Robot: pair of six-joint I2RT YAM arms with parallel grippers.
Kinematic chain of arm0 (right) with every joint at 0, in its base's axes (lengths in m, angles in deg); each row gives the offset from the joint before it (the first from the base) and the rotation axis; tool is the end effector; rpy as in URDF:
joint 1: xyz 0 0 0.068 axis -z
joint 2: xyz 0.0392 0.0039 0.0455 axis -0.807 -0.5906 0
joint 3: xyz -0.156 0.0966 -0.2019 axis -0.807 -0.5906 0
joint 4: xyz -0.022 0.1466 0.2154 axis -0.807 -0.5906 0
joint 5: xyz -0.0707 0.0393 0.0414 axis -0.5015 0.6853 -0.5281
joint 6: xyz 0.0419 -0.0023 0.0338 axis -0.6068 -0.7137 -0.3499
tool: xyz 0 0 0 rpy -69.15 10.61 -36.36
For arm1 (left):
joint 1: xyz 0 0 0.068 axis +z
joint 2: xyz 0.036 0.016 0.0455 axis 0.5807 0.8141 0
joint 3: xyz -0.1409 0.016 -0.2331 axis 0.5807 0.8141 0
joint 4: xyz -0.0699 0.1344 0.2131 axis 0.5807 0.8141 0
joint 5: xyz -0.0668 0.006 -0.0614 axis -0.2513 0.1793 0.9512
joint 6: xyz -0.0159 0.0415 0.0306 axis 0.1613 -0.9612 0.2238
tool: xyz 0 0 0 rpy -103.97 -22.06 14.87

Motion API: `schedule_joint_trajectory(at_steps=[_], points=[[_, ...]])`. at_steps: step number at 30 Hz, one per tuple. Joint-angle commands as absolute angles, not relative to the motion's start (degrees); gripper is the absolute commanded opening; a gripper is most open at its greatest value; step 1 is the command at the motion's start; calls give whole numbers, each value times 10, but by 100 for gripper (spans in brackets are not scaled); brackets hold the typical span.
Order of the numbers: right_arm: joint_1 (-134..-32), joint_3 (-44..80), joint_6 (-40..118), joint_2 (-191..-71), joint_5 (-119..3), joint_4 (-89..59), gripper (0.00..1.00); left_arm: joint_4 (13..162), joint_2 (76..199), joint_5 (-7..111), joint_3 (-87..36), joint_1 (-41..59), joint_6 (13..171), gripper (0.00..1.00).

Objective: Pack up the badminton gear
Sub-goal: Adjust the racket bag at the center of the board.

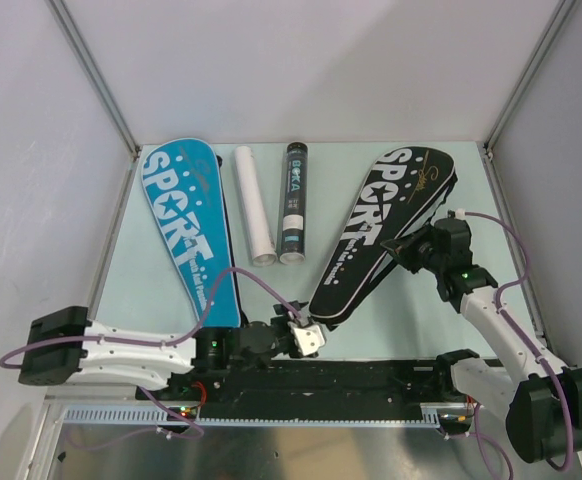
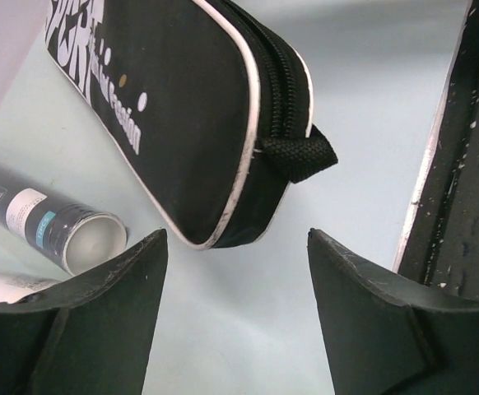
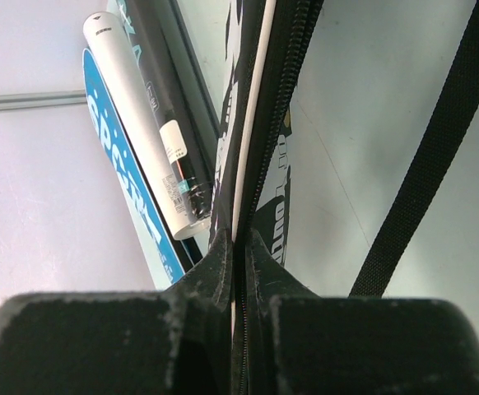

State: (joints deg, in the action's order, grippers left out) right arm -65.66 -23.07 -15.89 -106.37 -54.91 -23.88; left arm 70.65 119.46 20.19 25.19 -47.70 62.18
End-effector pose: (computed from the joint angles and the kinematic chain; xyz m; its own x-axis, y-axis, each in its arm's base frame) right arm 0.2110 0.0512 0.2414 -0.5578 0.7654 -0.3210 0.2783 0.5368 0.7965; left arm 0.0393 -0.2101 0.2086 0.2308 0.4292 -0.8732 0.8364 0.3711 0.4035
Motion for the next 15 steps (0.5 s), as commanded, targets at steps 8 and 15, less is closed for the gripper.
schedule_joint_trajectory(at_steps=[8, 15], points=[[-662, -199, -175, -1069, -517, -182, 0, 543, 1308, 151, 224, -485, 555, 68], [-665, -205, -156, -1057, -531, -206, 1, 534, 1324, 152, 219, -486, 550, 50]])
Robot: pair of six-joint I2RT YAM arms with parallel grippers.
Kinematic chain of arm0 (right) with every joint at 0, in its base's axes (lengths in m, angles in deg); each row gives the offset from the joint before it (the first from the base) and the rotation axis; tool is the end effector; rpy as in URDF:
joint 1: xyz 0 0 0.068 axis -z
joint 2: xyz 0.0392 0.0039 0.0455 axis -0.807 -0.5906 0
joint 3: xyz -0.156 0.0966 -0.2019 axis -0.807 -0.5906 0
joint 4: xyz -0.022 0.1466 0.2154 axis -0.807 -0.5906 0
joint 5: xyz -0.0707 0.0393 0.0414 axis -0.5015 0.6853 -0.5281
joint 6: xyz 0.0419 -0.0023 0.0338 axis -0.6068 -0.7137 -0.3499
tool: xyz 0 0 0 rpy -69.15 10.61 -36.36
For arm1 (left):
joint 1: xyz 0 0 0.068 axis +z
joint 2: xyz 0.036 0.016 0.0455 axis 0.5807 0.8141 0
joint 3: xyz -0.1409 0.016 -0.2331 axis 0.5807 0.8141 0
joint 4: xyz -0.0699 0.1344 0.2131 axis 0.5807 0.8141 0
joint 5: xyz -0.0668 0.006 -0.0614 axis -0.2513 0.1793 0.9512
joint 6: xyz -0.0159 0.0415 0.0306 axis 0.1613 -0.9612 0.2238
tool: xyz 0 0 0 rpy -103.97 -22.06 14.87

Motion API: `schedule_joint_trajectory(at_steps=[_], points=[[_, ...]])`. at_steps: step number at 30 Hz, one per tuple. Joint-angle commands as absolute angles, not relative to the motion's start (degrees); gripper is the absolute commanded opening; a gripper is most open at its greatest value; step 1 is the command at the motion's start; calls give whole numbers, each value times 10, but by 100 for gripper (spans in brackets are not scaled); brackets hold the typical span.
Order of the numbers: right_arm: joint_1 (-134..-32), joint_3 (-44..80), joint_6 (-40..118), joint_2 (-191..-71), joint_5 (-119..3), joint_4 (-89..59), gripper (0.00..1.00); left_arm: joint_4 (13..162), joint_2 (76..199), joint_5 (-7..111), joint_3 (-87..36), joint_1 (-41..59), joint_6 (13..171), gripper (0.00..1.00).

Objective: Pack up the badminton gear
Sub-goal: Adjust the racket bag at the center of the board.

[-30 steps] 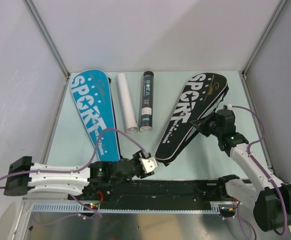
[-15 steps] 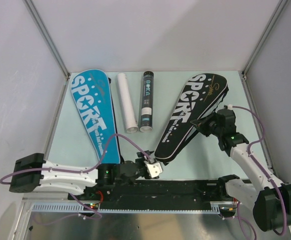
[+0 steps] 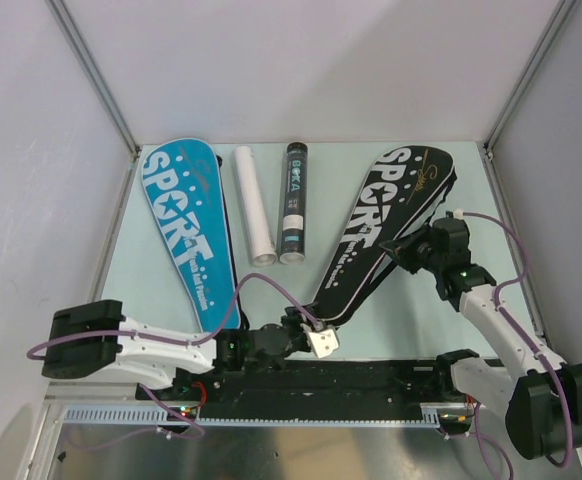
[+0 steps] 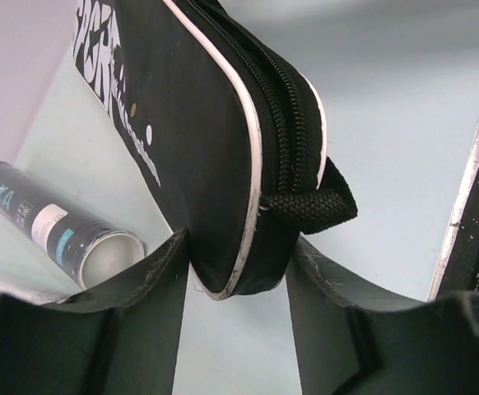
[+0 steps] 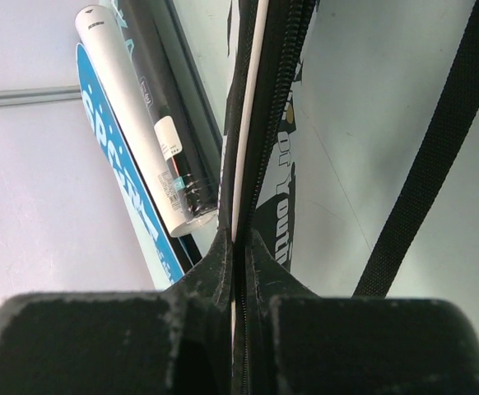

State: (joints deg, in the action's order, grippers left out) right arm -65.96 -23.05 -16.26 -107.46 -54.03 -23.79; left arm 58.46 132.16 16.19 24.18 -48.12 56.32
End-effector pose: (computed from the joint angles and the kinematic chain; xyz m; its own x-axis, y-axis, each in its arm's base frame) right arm 0.2129 0.0533 0.2380 -0.5756 0.7599 -0.3021 0.2868 0.5336 0.7956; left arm 0.0431 -0.2374 0.1903 0.3046 0.4780 -0.8238 0.7770 0.3756 0.5052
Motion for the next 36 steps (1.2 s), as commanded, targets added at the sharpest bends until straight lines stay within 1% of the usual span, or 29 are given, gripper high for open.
schedule_joint_trajectory(at_steps=[1, 2, 4, 7, 9, 12, 14, 16, 18, 22, 24, 28, 30, 36], points=[[-665, -205, -151, -1054, -533, -207, 5, 534, 1320, 150, 221, -486, 554, 46], [-665, -205, -137, -1052, -533, -206, 8, 534, 1311, 147, 224, -486, 559, 41], [-666, -205, -100, -1046, -536, -194, 18, 534, 1290, 139, 230, -482, 585, 33], [-662, -200, -39, -1039, -530, -183, 36, 583, 1257, 139, 222, -453, 675, 26], [-654, -196, 4, -1036, -519, -176, 44, 623, 1234, 151, 214, -431, 731, 21], [-630, -171, 72, -1042, -503, -189, 51, 704, 1203, 179, 189, -388, 822, 10], [-621, -150, 126, -1045, -537, -210, 52, 738, 1183, 210, 178, -356, 863, 3], [-614, -139, 183, -1043, -588, -215, 52, 750, 1157, 218, 180, -338, 880, 1], [-587, -134, 211, -1043, -608, -207, 50, 755, 1129, 221, 186, -328, 890, 0], [-504, -123, 209, -1067, -571, -183, 46, 762, 1074, 250, 203, -303, 910, 0], [-482, -117, 204, -1087, -548, -173, 47, 763, 1059, 262, 211, -296, 917, 0], [-469, -116, 180, -1137, -483, -156, 55, 767, 1044, 276, 218, -285, 925, 0], [-469, -121, 166, -1161, -465, -151, 57, 769, 1039, 285, 218, -281, 929, 0], [-469, -137, 142, -1205, -444, -47, 52, 773, 1023, 304, 220, -278, 934, 0]])
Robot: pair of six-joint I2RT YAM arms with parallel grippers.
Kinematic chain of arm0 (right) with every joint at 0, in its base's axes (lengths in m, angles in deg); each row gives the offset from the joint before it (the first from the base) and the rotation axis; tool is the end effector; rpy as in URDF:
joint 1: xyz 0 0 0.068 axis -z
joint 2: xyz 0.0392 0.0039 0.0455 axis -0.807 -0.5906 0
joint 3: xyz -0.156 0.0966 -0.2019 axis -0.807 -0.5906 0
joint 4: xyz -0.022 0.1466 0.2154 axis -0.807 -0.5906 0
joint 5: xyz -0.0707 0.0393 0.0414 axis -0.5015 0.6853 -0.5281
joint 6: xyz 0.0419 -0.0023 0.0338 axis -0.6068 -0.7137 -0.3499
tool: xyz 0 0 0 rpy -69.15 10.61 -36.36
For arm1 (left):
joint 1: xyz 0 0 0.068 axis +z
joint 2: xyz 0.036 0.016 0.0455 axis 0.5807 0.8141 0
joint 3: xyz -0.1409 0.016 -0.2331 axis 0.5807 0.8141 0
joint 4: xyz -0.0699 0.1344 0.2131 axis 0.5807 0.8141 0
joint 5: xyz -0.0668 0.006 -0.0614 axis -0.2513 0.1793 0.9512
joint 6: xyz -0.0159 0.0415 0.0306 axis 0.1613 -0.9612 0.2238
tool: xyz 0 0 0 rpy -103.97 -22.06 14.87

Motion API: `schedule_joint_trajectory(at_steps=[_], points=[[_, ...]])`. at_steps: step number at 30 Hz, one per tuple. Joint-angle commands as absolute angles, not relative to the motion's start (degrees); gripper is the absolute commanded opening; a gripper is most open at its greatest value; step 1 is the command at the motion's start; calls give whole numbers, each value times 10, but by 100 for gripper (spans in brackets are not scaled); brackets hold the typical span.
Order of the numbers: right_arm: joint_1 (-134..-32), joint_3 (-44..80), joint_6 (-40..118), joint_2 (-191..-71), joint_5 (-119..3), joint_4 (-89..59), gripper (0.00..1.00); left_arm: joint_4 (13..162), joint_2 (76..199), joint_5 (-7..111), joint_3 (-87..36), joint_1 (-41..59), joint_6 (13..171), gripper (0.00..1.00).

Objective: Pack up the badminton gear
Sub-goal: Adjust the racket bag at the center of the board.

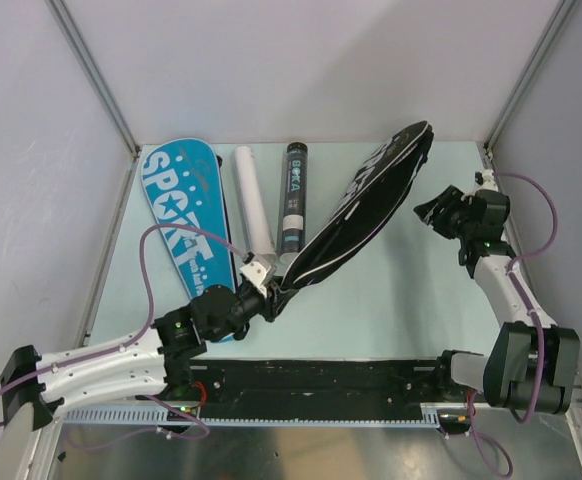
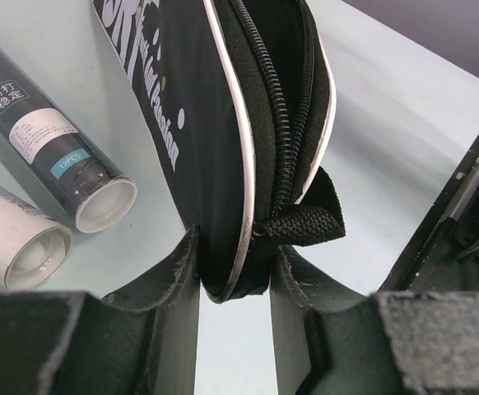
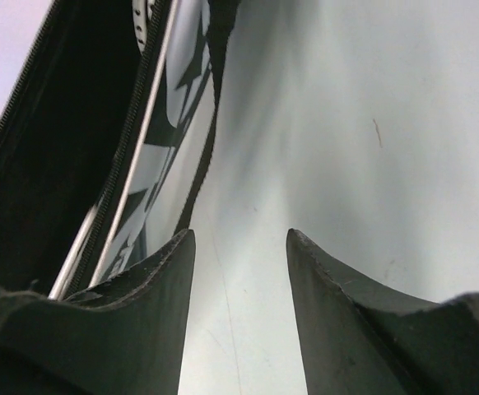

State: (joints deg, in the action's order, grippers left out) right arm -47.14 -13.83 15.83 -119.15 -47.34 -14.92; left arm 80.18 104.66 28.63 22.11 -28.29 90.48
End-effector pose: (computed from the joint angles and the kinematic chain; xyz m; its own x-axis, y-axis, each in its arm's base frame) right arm 0.2700 -0.0202 0.2624 -0.4629 0.5293 -0.7110 0.0687 0.8212 0.5666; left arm 0.0898 -0.1614 0.2561 -0.2057 0.0176 -0.9784 0.7295 0.6693 -0.1413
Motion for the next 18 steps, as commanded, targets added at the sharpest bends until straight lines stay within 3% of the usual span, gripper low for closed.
schedule_joint_trajectory(at_steps=[1, 18], points=[[-468, -137, 142, -1216, -446, -22, 52, 773, 1021, 307, 221, -278, 936, 0], [-500, -73, 91, -1411, -352, 130, 59, 782, 1000, 312, 231, -278, 948, 0]])
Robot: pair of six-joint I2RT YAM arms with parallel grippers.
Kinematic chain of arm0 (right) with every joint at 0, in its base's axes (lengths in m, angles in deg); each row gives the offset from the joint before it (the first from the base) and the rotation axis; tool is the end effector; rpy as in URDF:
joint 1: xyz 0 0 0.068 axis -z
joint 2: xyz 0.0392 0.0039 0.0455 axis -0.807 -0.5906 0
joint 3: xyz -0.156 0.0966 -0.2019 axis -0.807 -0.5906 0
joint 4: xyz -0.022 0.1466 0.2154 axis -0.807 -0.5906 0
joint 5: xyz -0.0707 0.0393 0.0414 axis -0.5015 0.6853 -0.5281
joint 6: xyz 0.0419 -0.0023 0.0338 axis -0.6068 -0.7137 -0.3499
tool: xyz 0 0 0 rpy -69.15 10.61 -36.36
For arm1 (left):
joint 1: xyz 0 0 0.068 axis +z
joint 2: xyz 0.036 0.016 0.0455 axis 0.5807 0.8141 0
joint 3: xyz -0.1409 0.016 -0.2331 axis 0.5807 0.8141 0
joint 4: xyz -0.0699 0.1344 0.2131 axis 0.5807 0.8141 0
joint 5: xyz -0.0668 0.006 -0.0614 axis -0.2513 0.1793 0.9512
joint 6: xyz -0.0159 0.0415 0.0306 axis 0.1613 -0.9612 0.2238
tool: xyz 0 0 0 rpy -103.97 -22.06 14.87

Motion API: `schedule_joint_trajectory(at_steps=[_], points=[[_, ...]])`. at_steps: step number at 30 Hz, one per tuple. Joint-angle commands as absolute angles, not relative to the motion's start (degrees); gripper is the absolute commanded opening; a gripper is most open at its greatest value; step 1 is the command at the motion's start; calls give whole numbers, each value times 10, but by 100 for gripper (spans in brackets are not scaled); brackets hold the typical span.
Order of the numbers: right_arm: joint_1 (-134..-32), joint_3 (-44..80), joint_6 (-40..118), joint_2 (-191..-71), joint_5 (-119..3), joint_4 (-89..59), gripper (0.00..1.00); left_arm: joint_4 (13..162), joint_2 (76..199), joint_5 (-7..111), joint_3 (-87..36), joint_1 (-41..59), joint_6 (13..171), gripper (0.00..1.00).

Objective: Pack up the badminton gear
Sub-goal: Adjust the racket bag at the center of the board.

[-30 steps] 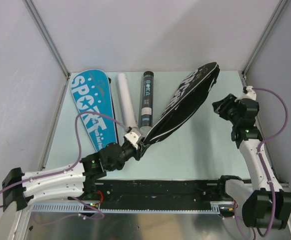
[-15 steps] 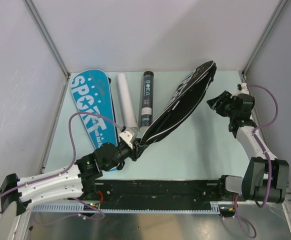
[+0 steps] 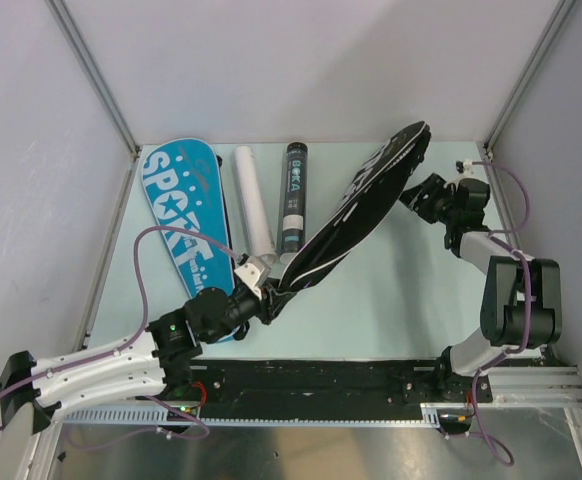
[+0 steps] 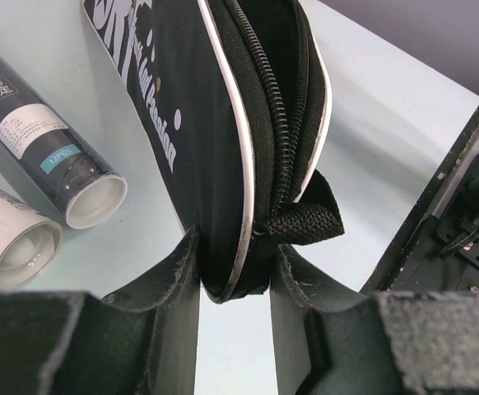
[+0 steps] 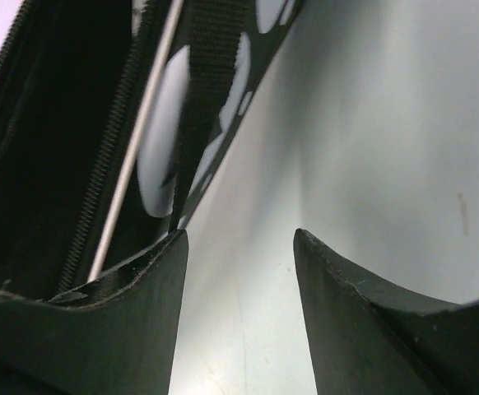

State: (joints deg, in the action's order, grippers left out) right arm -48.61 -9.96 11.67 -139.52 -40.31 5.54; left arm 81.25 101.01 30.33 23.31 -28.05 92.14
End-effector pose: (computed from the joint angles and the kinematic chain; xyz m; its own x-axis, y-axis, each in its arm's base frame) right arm 0.3392 -0.0154 0.2188 -0.4854 0.5512 -0.6786 -0.0510 0.7570 0.6514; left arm 0.0852 -0.1527 0.2567 -0.2204 -0.0190 -0.9752 0.7410 0.6470 -0.1801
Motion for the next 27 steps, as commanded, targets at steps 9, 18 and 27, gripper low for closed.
schedule_joint_trajectory(at_steps=[9, 18, 27], points=[[-527, -74, 62, -1425, -293, 125, 56, 783, 1004, 307, 225, -278, 951, 0], [-557, -97, 88, -1350, -288, -20, 64, 784, 1009, 298, 216, -277, 956, 0], [-588, -144, 71, -1262, -324, -87, 62, 784, 1032, 295, 194, -277, 957, 0]])
